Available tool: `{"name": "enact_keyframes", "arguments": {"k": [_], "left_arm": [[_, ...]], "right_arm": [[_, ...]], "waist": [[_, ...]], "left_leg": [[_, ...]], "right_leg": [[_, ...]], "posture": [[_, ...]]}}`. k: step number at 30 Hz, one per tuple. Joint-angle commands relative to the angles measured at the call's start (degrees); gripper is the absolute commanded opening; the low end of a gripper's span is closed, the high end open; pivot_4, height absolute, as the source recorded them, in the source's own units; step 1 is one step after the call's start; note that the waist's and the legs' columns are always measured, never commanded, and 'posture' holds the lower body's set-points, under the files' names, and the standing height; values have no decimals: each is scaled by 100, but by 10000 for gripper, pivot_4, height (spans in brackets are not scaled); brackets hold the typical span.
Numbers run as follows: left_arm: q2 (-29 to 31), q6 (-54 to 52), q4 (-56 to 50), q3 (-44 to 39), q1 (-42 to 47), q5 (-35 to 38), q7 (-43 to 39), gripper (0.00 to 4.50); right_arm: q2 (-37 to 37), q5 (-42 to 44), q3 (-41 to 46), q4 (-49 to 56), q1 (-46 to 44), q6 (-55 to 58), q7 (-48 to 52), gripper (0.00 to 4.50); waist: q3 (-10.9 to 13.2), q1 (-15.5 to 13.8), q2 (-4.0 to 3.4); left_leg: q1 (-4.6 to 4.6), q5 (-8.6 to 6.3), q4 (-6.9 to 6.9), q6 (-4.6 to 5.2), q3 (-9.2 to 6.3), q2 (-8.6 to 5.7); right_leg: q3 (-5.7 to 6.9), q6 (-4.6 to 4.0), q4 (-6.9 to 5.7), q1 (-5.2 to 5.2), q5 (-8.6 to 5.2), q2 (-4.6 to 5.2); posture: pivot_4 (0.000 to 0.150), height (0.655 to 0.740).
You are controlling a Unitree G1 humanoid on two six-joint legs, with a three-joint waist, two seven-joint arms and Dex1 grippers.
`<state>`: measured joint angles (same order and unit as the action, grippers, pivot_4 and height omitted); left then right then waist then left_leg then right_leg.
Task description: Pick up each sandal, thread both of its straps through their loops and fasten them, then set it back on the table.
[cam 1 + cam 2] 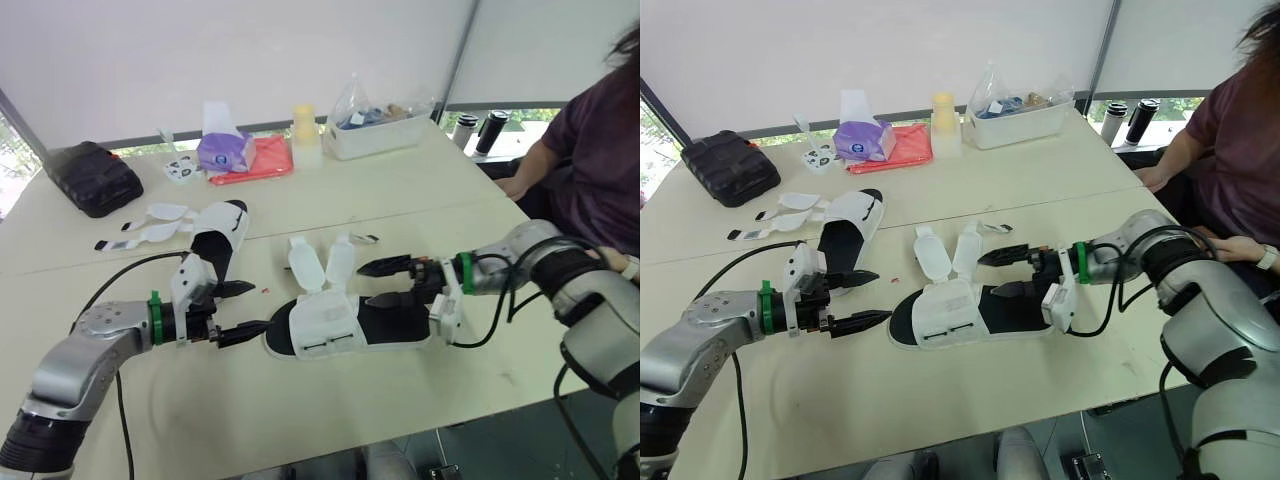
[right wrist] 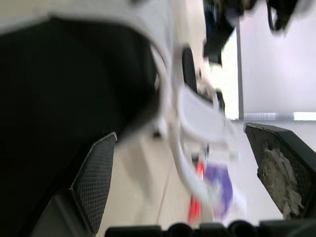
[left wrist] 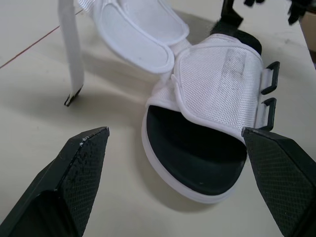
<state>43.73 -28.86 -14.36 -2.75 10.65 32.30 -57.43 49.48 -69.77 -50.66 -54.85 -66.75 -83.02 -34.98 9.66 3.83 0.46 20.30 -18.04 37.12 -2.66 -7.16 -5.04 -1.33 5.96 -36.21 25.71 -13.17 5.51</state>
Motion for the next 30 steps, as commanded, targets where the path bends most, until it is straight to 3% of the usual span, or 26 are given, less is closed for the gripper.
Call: {"name": "enact_keyframes", "arguments": {"k": [1, 3, 6, 8, 10, 11, 13, 18, 23, 30], "left_arm": [[3, 206, 38, 15, 46, -87, -178, 42453], [40, 290, 51, 74, 17, -143, -313, 36427], [41, 389, 26, 166, -24, -249, -399, 22093], [-16, 413, -7, 255, -19, -294, -406, 11641], [-53, 424, -44, 366, -17, -358, -407, 1573], [-33, 475, -49, 457, -30, -468, -423, 193], [48, 678, -11, 670, -72, -795, -472, 193], [-23, 823, 151, 844, -60, -1051, -458, 193], [-175, 811, 164, 975, -24, -1117, -475, 193], [-231, 993, 257, 1309, 18, -1567, -383, 193]], "right_arm": [[349, 687, 334, -93, 193, -194, 849, 44911], [503, 1182, 566, -271, 309, -103, 1407, 45000], [560, 2195, 956, -651, 501, 150, 2356, 45000], [331, 3591, 1485, -1228, 761, 818, 4022, 45000], [91, 5599, 2168, -790, 1344, 2307, 6278, 45000], [-2, 6389, 2462, -339, 1607, 3080, 7104, 45000], [-128, 7135, 2877, 441, 1950, 4436, 7974, 45000], [-463, 7162, 3252, 1435, 2216, 5995, 8303, 45000], [-941, 6803, 3404, 1332, 1987, 6308, 8133, 45000], [-1603, 6171, 3297, 359, 1478, 6042, 7659, 45000]], "waist": [[0, 6, 1], [0, 8, 1], [0, 21, 1], [0, 16, 4], [-2, 8, 7], [-3, 1, 10], [-3, -15, 6], [1, -66, -1], [1, -150, -1], [1, -186, -1]], "left_leg": [[0, -1, 0, 1, 0, 0], [0, -3, 1, 5, 3, 1], [-5, -5, 2, 9, 19, 5], [-10, -8, 5, 14, 29, 12], [-31, -17, 12, 32, 36, 41], [-39, -25, 21, 45, 38, 48], [-58, -40, 34, 71, 35, 57], [-72, -58, 32, 100, 32, 55], [-79, -58, 32, 99, 35, 60], [-74, -43, 33, 72, 38, 53]], "right_leg": [[0, 0, 1, -1, 0, 0], [0, 1, 1, -1, 0, 0], [-11, 7, 1, -2, 4, 1], [-14, 9, 4, -8, 6, -1], [-11, 9, 16, -42, 9, -6], [-10, 8, 21, -58, 10, -8], [-10, 11, 29, -85, 12, -13], [-14, 14, 26, -84, 14, -13], [-13, 13, 19, -82, 14, -18], [-14, 13, 21, -81, 14, -10]], "posture": [[1500, 7400], [1500, 7400], [1500, 7400], [1500, 7400], [1500, 7400], [1500, 7400], [1500, 7400], [1500, 7400], [1500, 7400], [1500, 7400]]}}
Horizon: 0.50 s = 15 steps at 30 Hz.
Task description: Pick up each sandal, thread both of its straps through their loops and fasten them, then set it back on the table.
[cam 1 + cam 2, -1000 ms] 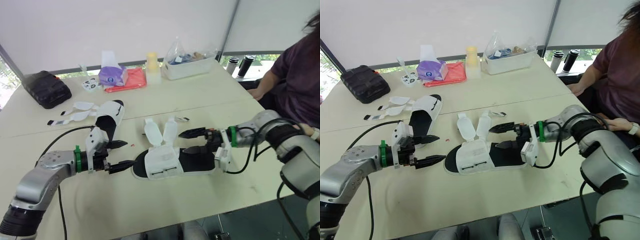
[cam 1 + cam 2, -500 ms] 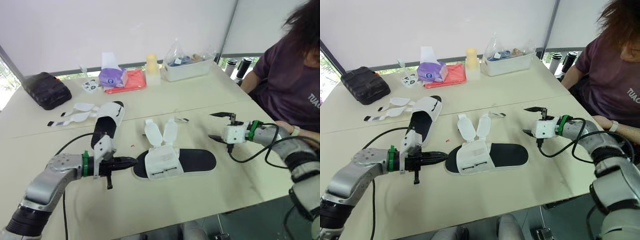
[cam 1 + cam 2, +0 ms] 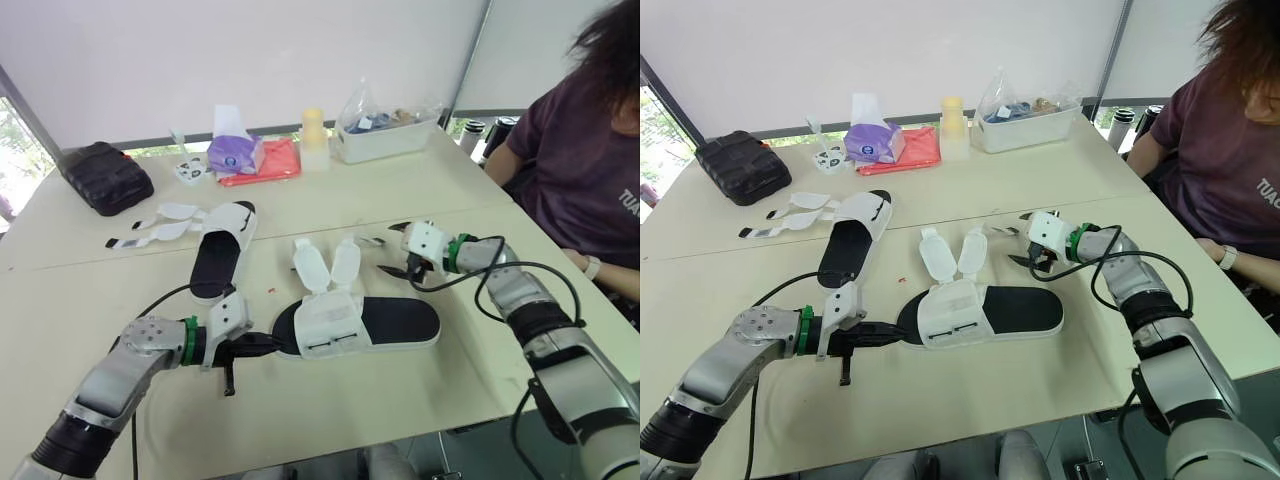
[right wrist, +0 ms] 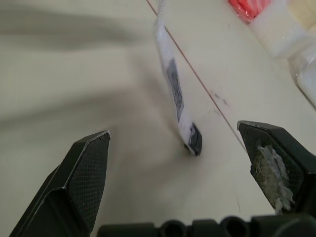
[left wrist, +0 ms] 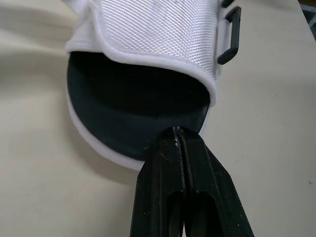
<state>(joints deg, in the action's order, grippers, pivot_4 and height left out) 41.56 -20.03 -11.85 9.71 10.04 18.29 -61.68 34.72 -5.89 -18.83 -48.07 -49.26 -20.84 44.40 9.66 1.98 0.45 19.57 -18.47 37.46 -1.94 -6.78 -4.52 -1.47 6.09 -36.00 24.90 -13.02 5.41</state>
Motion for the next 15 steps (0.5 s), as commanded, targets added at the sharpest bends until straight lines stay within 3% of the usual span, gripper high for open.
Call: {"name": "enact_keyframes", "arguments": {"k": [1, 13, 15], "left_arm": [[-10, 109, -1, 80, 91, -196, 48, 193], [-52, 134, 50, 68, 202, -219, 13, 193], [-73, 167, 92, 76, 221, -249, 18, 0]], "right_arm": [[-206, -291, 115, -464, -349, -218, -383, 45000], [-871, -950, 98, -1740, -1138, -588, -1321, 45000], [-1013, -1070, 26, -1918, -1217, -662, -1355, 39346]], "waist": [[0, 6, 0], [0, 60, 0], [0, 60, 0]], "left_leg": [[0, 0, 0, -1, 0, -1], [-1, 2, -2, -4, 0, 2], [-1, 2, -3, -5, 0, 2]], "right_leg": [[0, 0, 0, 0, 0, 1], [-1, 0, -6, 5, 0, -3], [-1, 0, -6, 7, 0, -3]], "posture": [[1500, 7400], [1500, 7400], [1500, 7400]]}}
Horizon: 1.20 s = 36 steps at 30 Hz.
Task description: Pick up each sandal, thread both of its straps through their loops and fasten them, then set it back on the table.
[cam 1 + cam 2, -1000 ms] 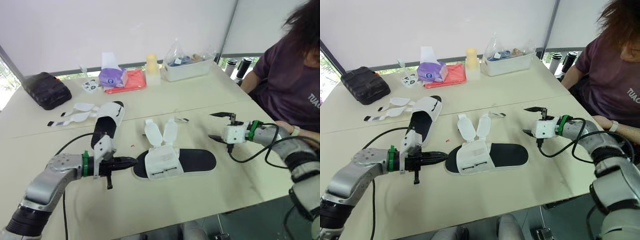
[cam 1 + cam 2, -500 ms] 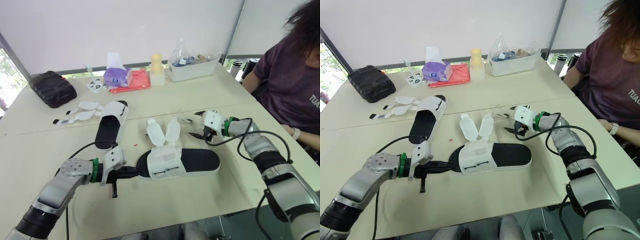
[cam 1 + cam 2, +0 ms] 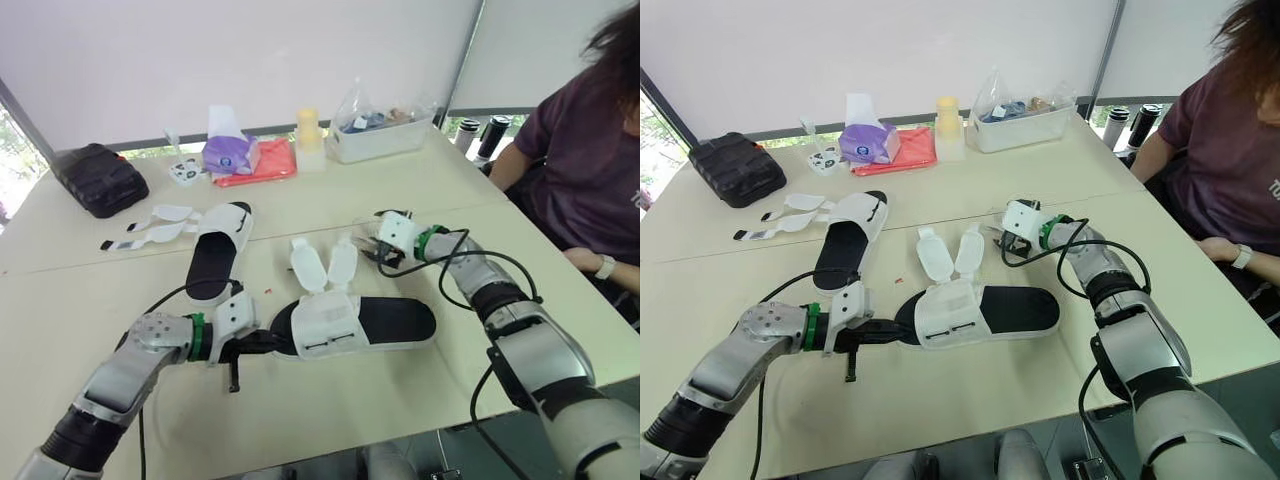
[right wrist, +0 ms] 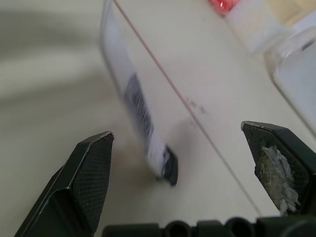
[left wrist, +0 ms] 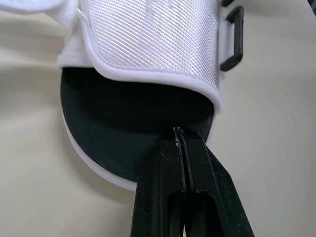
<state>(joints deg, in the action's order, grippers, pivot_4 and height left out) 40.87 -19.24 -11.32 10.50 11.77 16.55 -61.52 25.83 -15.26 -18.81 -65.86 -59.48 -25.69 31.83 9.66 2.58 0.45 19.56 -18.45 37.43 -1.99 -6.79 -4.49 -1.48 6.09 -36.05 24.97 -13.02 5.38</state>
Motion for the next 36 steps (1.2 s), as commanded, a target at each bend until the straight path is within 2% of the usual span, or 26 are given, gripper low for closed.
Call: {"name": "enact_keyframes", "arguments": {"k": [1, 7, 8, 12, 15, 16, 18, 20, 22, 24, 27, 31, 36], "left_arm": [[-16, 107, 55, -1, 55, -92, 5, 0], [-47, 132, 1, -55, -26, -126, 66, 0], [-43, 138, -7, -60, -43, -127, 67, 0], [-52, 172, 1, -66, -77, -142, 100, 0], [-86, 202, 66, -45, -42, -165, 125, 0], [-96, 202, 71, -38, -36, -168, 129, 0], [-115, 189, 58, -38, -38, -160, 132, 0], [-120, 184, 48, -45, -48, -149, 125, 0], [-116, 177, 44, -52, -53, -126, 99, 0], [-116, 143, 52, -65, -42, -85, 71, 0], [-133, 134, 98, -56, 5, -89, 66, 0], [-213, 87, 120, -55, 47, -66, 97, 0], [-266, 49, 98, -47, 22, -73, 105, 0]], "right_arm": [[-187, -170, 1, -203, -221, -223, -81, 36105], [-220, -578, -113, -376, -423, -463, -487, 4553], [-215, -612, -109, -402, -433, -482, -525, 678], [-135, -857, -180, -410, -437, -730, -833, 678], [12, -1242, -328, -340, -490, -1068, -1610, 678], [143, -1619, -527, -246, -551, -1256, -2243, 678], [637, -3355, -1550, 299, -846, -1401, -4521, 678], [947, -4781, -2481, 669, -1115, -1138, -6282, 678], [1284, -5721, -2981, 1261, -1305, -1040, -7833, 678], [1579, -6274, -3242, 1896, -1389, -1118, -8812, 678], [1815, -6477, -3293, 2513, -1325, -1420, -9236, 678], [1948, -6114, -2973, 2842, -1124, -1825, -8959, 678], [1993, -6095, -2765, 3073, -994, -1804, -8772, 678]], "waist": [[0, 0, 0], [0, 0, 0], [0, 1, 0], [0, 1, 0], [0, -3, 0], [0, -9, -1], [0, -15, -1], [-4, -6, 1], [-5, -5, 3], [-5, -13, 4], [-6, -14, 5], [-9, -23, 12], [-9, -15, 12]], "left_leg": [[0, 0, 0, 0, 0, 0], [1, 1, 1, -1, 0, -1], [1, 1, 0, -1, 1, -1], [1, 1, -2, -2, 0, 0], [1, 1, -1, -2, 1, -1], [1, 1, -2, -2, 1, -1], [9, 3, 0, -5, 1, -7], [57, 16, 4, -28, 1, -29], [93, 27, 3, -47, 6, -56], [92, 33, -13, -57, 17, -56], [89, 34, -15, -60, 19, -55], [89, 35, -8, -57, 27, -55], [87, 33, -7, -51, 32, -55]], "right_leg": [[0, 0, 1, 0, 0, 0], [-1, 0, -1, 2, 0, 1], [-2, 0, -1, 2, 0, 0], [-2, 0, -1, 4, 0, -1], [-2, 0, -1, 4, 0, -1], [-2, 0, -1, 4, 0, -1], [-4, 0, -6, 14, 0, 4], [-15, 0, -29, 75, 0, 16], [-37, -1, -55, 137, 0, 18], [-53, -2, -68, 153, -1, 16], [-55, -2, -66, 147, -1, 13], [-57, -1, -62, 135, 0, 13], [-57, -1, -57, 128, 0, 13]], "posture": [[1500, 7400], [1500, 7400], [1500, 7400], [1500, 7400], [1500, 7400], [1500, 7400], [1500, 7400], [1500, 7400], [1500, 7400], [1500, 7400], [1500, 7400], [1500, 7400], [1500, 7400]]}}
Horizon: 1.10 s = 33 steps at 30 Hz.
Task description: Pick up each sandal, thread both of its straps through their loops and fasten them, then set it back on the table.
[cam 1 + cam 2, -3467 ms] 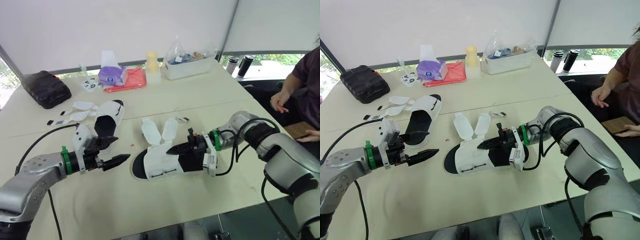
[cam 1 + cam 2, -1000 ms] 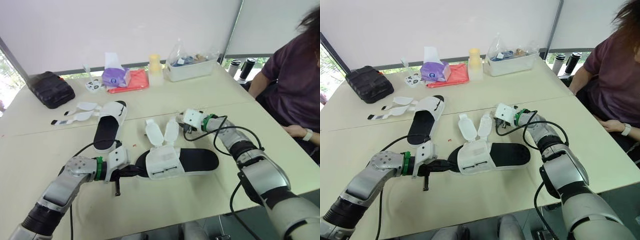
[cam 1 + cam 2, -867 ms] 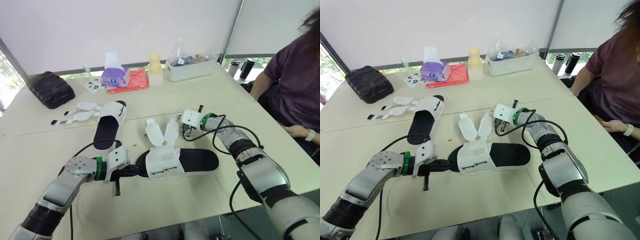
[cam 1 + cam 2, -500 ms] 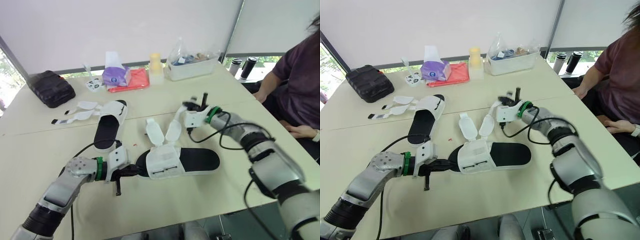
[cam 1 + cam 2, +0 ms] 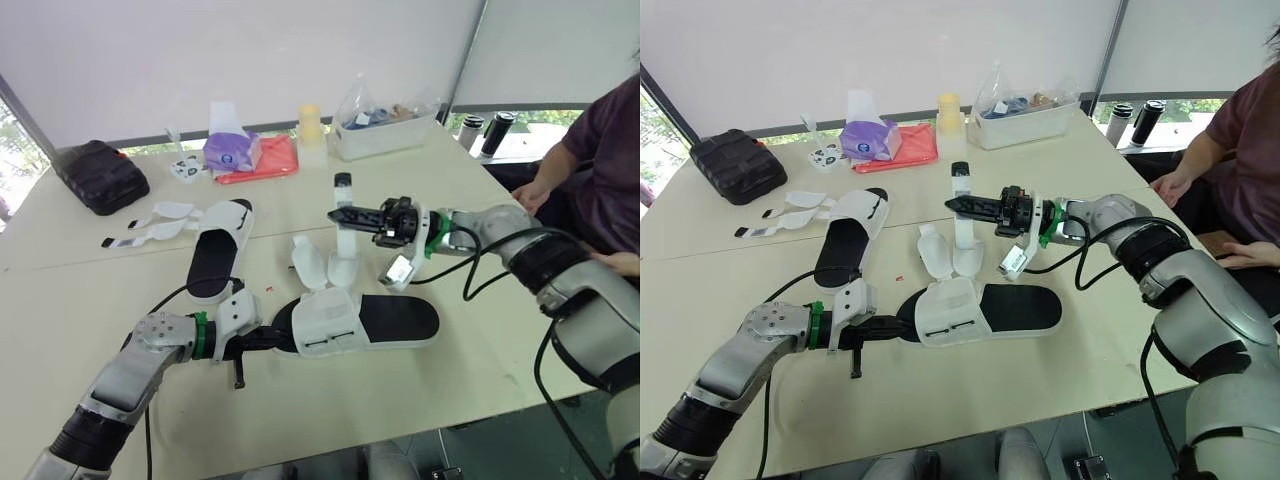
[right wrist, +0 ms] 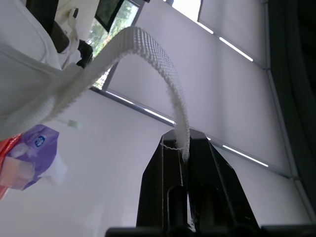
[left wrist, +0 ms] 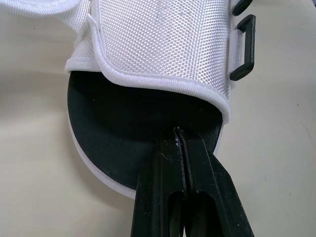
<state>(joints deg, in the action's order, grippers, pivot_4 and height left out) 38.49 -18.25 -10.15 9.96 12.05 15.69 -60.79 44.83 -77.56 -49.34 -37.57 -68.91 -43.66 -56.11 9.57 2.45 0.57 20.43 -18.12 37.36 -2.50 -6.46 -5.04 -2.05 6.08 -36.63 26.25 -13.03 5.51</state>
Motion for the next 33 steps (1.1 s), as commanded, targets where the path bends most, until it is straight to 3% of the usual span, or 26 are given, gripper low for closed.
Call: {"name": "enact_keyframes", "arguments": {"k": [1, 3, 6, 11, 18, 23, 28, 32, 33], "left_arm": [[-34, -58, -21, 6, -5, 18, 26, 0], [-42, -62, -17, 1, -4, 21, 18, 0], [-68, -84, 24, 12, 36, 22, 12, 0], [-82, -130, 17, 24, 52, 40, -15, 0], [-87, -202, 97, 3, 80, 84, -62, 0], [-148, -178, 241, 104, 200, 73, -133, 0], [-159, -140, 347, 106, 252, 44, -186, 0], [-150, -123, 341, 78, 221, 43, -180, 0], [-150, -126, 321, 74, 197, 48, -170, 0]], "right_arm": [[109, 141, 334, 302, -21, -21, 50, 678], [159, 100, 418, 473, 45, 17, 29, 678], [310, -154, 439, 882, 178, 139, 13, 9358], [843, -218, 726, 1956, 657, 31, -238, 34208], [1732, 537, 1678, 3795, 1962, -563, 215, 34208], [1944, 1009, 2368, 4717, 2929, -773, 870, 34208], [1865, 1843, 2891, 4501, 3244, -915, 1797, 34208], [1937, 3189, 3135, 3673, 3861, -902, 2876, 34208], [2028, 4236, 2927, 3460, 4170, -747, 3662, 34208]], "waist": [[0, -2, 0], [0, -4, 0], [0, -10, 0], [-1, -32, 1], [-2, -31, 4], [-2, -19, 3], [-2, -11, 4], [0, -35, 8], [0, -31, 7]], "left_leg": [[0, 0, 0, 0, 0, 0], [0, 0, 0, 0, 0, 0], [0, -1, 0, 1, 0, 0], [1, -1, 1, 2, 0, -1], [-8, -3, 0, 6, 1, 2], [-20, -7, 8, 14, -3, 3], [-50, -23, 28, 42, -5, 9], [-92, -57, 36, 101, -8, 28], [-100, -62, 36, 109, -6, 29]], "right_leg": [[0, 0, 0, 0, 0, 0], [0, 0, 0, 0, 0, 0], [0, 0, 0, -1, 0, 0], [0, 0, 4, -2, 0, 0], [4, 2, 16, -20, 1, -3], [10, 13, 34, -51, 7, -6], [15, 16, 48, -100, 9, -8], [24, 15, 69, -159, 8, -8], [25, 14, 74, -168, 7, -8]], "posture": [[1500, 7400], [1500, 7400], [1500, 7400], [1500, 7400], [1500, 7400], [1500, 7400], [1500, 7400], [1500, 7400], [1500, 7400]]}}
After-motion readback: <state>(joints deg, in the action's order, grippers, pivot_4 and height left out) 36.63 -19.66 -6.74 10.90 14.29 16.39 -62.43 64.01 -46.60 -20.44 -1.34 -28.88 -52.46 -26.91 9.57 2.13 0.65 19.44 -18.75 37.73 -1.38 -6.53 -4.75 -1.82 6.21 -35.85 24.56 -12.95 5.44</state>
